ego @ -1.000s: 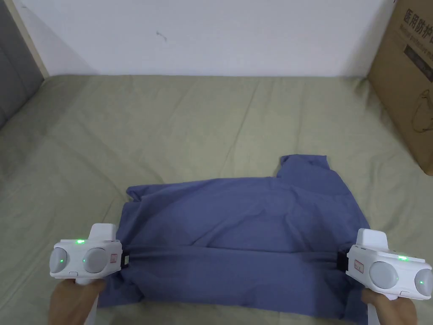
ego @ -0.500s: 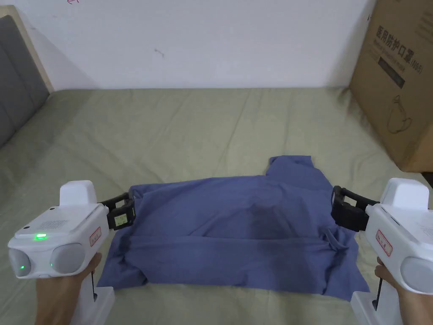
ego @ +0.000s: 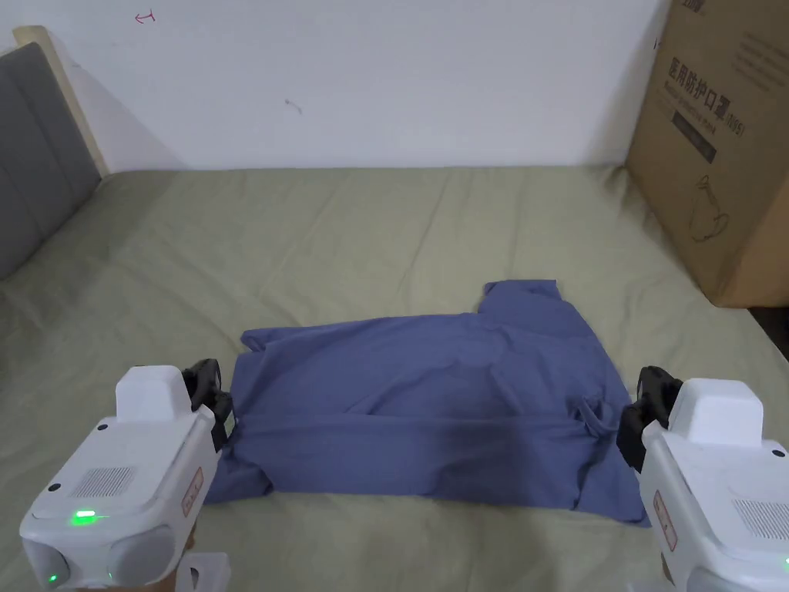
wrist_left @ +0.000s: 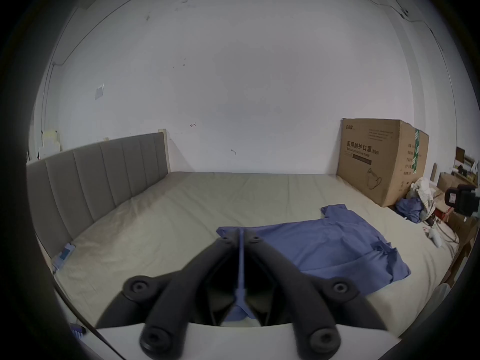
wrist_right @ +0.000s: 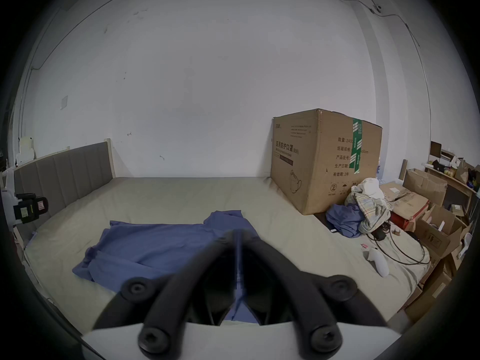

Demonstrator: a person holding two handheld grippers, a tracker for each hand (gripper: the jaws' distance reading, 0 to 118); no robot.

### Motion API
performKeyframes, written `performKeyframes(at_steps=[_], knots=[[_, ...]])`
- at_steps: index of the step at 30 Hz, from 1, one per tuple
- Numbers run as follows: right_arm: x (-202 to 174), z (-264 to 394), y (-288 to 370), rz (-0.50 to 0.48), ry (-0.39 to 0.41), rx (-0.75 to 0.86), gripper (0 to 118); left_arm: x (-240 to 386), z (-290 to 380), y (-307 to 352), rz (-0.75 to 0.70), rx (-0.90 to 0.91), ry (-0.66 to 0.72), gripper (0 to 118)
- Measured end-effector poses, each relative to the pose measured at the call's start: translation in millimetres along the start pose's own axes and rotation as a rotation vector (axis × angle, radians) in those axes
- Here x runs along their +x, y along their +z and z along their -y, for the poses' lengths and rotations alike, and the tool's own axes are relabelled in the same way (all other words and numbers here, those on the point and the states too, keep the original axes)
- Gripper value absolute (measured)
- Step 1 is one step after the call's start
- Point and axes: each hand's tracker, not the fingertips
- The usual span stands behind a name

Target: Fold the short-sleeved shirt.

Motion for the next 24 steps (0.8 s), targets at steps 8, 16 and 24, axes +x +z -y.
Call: performKeyframes(at_steps=[8,16,24], knots=[[2.6,0.6,-3.6,-0.03,-0.008,-0.014,0,-0.4,7.1,-4.9,0.031,-0.067,0.006,0],[8.7,-2.2,-13.8,-0.029,-0.011,-0.024,0,-19.9,19.6,-57.3,0.021,-0.315,0.039,0],[6.3,1.7,-36.3,-0.043,-0.01,-0.062,0,-44.3,62.8,-121.3,-0.083,-0.587,0.05,91]])
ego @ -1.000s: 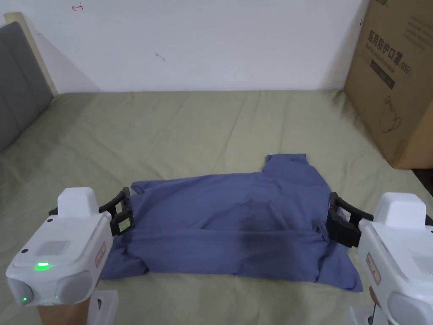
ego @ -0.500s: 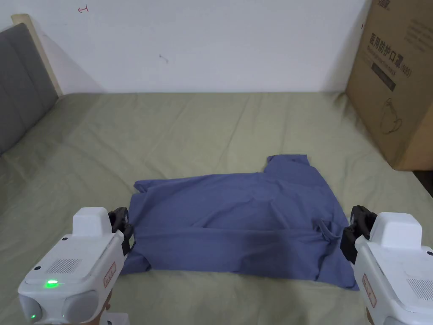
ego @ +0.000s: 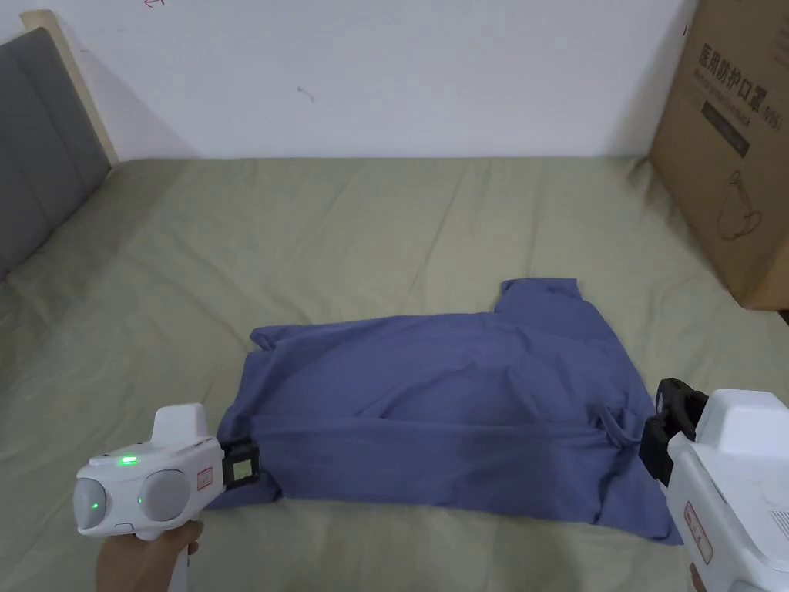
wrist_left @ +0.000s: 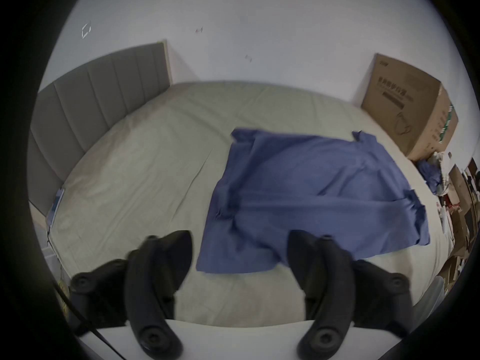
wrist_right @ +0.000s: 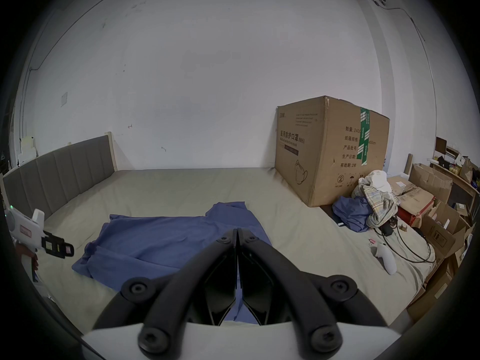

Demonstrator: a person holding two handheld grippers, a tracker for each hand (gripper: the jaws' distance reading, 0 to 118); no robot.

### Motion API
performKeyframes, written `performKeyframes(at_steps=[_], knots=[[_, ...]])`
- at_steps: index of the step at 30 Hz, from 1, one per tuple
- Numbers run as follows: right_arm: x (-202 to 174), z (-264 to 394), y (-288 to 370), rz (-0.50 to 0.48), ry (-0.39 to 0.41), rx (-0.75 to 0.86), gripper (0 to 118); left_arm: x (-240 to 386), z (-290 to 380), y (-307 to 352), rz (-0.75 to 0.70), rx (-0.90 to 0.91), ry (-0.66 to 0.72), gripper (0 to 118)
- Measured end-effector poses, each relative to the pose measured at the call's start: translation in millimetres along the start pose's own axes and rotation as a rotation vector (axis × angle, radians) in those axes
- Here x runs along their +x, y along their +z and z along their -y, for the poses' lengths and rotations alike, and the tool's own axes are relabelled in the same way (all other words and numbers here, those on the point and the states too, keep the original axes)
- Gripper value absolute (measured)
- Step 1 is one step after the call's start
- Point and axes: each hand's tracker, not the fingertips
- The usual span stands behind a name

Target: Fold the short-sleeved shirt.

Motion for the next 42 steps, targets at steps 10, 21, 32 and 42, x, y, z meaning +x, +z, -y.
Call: performKeyframes(at_steps=[10,21,32,42], knots=[[-0.4,11.9,-20.6,-0.005,0.003,-0.067,0,-12.9,14.6,-64.5,-0.043,-0.207,0.061,76],[34.7,70.2,-71.4,0.01,-0.06,-0.393,71,-5.4,12.5,-40.6,0.017,-0.119,-0.01,5],[62.5,140.0,-138.1,0.024,-0.166,-0.676,25,-8.4,-0.5,-28.3,0.055,-0.082,0.002,5],[59.6,104.9,-82.3,-0.03,-0.145,-0.519,8,-36.5,2.9,-11.9,0.092,-0.067,0.133,5]])
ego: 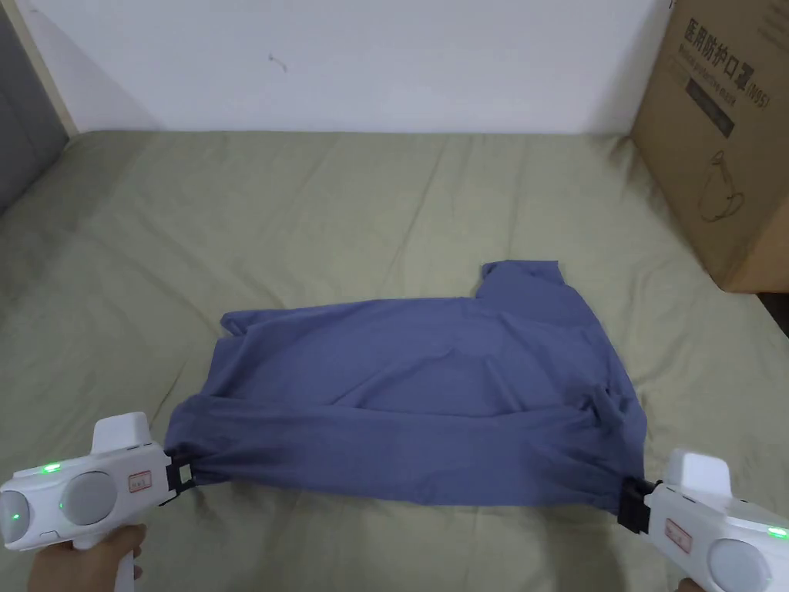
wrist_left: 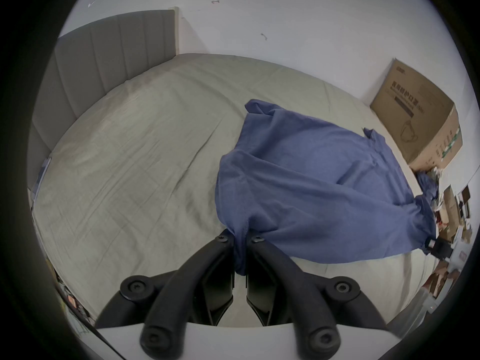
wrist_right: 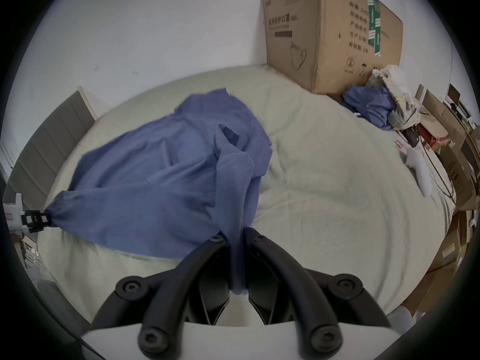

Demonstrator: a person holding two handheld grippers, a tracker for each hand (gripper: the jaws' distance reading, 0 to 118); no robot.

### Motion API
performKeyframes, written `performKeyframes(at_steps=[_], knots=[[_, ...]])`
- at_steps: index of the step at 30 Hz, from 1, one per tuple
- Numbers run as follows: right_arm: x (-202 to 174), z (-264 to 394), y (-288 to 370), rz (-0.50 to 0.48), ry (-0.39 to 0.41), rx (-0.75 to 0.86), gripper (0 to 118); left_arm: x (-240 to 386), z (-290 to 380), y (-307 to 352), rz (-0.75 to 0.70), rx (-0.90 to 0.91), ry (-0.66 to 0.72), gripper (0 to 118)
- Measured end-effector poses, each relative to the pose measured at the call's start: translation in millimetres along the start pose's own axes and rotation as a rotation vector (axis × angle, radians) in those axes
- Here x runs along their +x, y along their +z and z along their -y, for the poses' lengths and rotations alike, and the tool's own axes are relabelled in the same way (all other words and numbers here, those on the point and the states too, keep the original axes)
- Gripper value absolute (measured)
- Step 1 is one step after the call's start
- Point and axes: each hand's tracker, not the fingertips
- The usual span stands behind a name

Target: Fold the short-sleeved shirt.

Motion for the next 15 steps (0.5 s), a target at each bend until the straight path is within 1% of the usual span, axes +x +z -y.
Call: performKeyframes(at_steps=[5,9,12,14,15], knots=[[4.8,12.4,40.1,-0.021,0.01,0.011,8,-14.5,7.1,24.1,0.01,0.007,0.023,5],[9.0,34.9,58.3,-0.015,0.0,-0.024,8,-24.8,29.6,49.8,0.026,-0.012,0.063,5],[10.6,52.9,54.2,0.008,0.003,-0.071,8,-26.7,52.3,57.1,0.02,-0.043,0.069,5],[15.8,62.4,42.1,0.031,-0.027,-0.117,8,-28.4,66.7,52.2,0.007,-0.072,0.073,5],[17.8,66.5,33.7,0.036,-0.045,-0.141,8,-37.1,72.5,37.2,-0.003,-0.09,0.079,5]])
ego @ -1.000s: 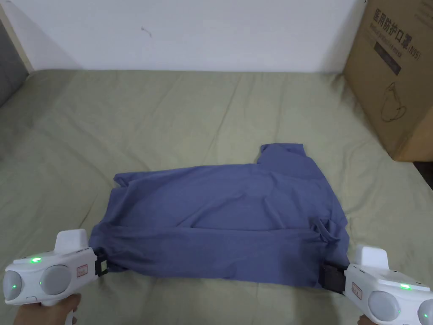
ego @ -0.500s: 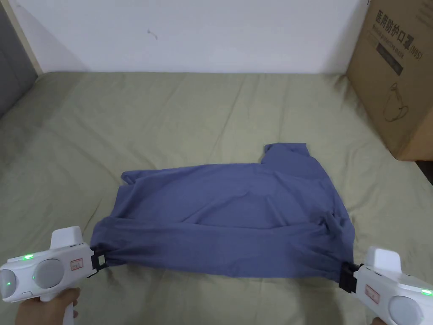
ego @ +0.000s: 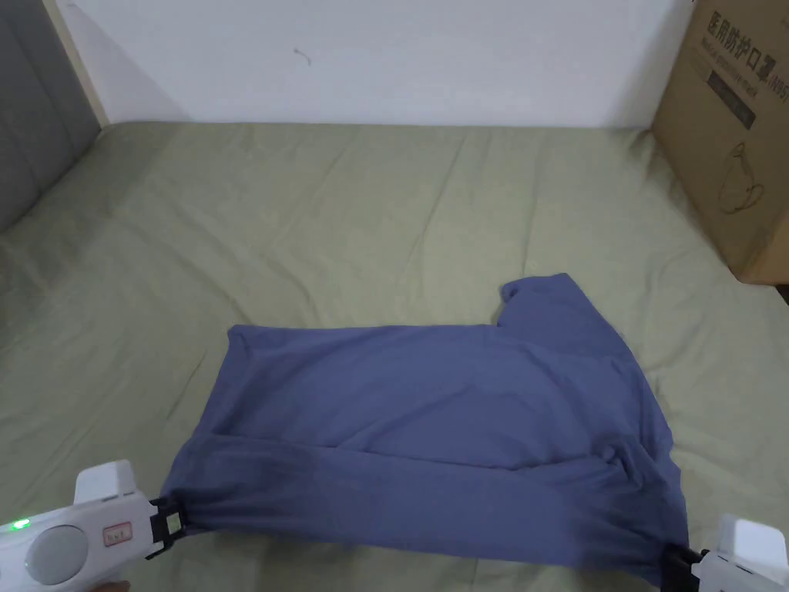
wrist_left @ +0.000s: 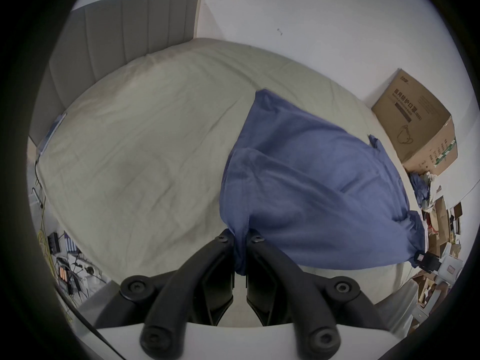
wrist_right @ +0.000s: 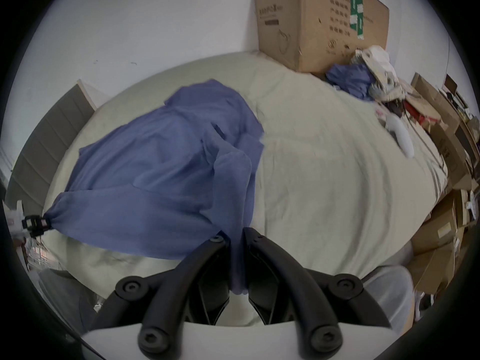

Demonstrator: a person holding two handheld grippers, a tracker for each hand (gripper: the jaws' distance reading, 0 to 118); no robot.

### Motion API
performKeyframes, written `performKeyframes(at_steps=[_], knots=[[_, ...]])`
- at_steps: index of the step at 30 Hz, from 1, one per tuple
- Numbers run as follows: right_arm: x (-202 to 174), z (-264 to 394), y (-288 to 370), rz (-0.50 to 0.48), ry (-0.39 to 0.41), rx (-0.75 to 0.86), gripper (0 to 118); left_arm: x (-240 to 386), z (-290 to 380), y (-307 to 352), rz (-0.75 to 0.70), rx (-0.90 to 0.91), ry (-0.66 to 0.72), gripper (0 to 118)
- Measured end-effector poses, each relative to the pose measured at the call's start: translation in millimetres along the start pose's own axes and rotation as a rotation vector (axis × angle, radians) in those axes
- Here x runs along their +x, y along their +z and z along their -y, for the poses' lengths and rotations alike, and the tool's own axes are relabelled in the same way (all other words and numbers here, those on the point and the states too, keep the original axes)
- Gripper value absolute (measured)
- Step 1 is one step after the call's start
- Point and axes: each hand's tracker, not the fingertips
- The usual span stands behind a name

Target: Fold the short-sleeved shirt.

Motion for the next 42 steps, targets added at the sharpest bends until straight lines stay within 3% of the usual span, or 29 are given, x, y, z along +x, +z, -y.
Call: performKeyframes(at_steps=[3,9,12,13,14,16,22,27,30,32,33,34,35,36,37,39,42], knots=[[-0.6,3.7,-24.5,0.037,-0.004,-0.064,8,0.0,13.1,-21.2,-0.039,-0.043,-0.022,5],[-7.7,3.6,-24.9,0.072,0.015,-0.043,10,15.4,13.5,-28.2,-0.086,-0.053,-0.1,8],[-17.1,-5.0,-1.7,0.093,0.015,0.008,31,21.4,5.1,-19.1,-0.105,-0.065,-0.122,43],[-20.8,-11.5,9.8,0.085,0.028,0.062,45,24.1,1.1,-9.7,-0.101,-0.038,-0.122,64],[-24.2,-18.6,22.5,0.078,0.041,0.109,59,27.8,-4.6,0.7,-0.082,0.019,-0.121,77],[-35.3,-38.7,50.3,0.053,0.07,0.221,82,41.7,-19.6,30.5,-0.054,0.117,-0.119,88],[-71.3,-91.0,120.1,0.005,0.127,0.529,84,91.4,-56.4,105.5,0.002,0.457,-0.207,88],[-95.8,-112.2,136.3,-0.018,0.149,0.661,84,124.6,-66.9,125.0,0.007,0.627,-0.29,88],[-105.3,-116.8,134.1,-0.024,0.154,0.693,81,135.5,-66.4,121.9,0.011,0.673,-0.299,82],[-111.2,-118.1,131.3,-0.016,0.161,0.707,70,138.5,-65.1,117.3,0.036,0.703,-0.298,56],[-113.9,-118.4,129.4,-0.008,0.164,0.714,59,140.3,-64.8,115.0,0.043,0.707,-0.293,37],[-116.2,-118.9,126.9,-0.002,0.166,0.721,39,141.5,-65.2,111.8,0.052,0.71,-0.286,18],[-117.5,-119.4,124.8,-0.002,0.168,0.725,20,142.3,-65.6,108.5,0.063,0.71,-0.279,11],[-119.1,-120.6,122.2,0.001,0.17,0.728,9,142.4,-67.4,104.1,0.08,0.705,-0.269,9],[-120.6,-121.9,118.8,0.019,0.178,0.732,5,142.6,-68.5,99.6,0.091,0.703,-0.261,7],[-122.2,-125.6,111.4,0.023,0.193,0.729,2,143.1,-72.8,91.0,0.111,0.683,-0.261,0],[-123.5,-132.7,100.4,0.014,0.202,0.717,0,141.3,-85.2,73.2,0.13,0.63,-0.272,0]])
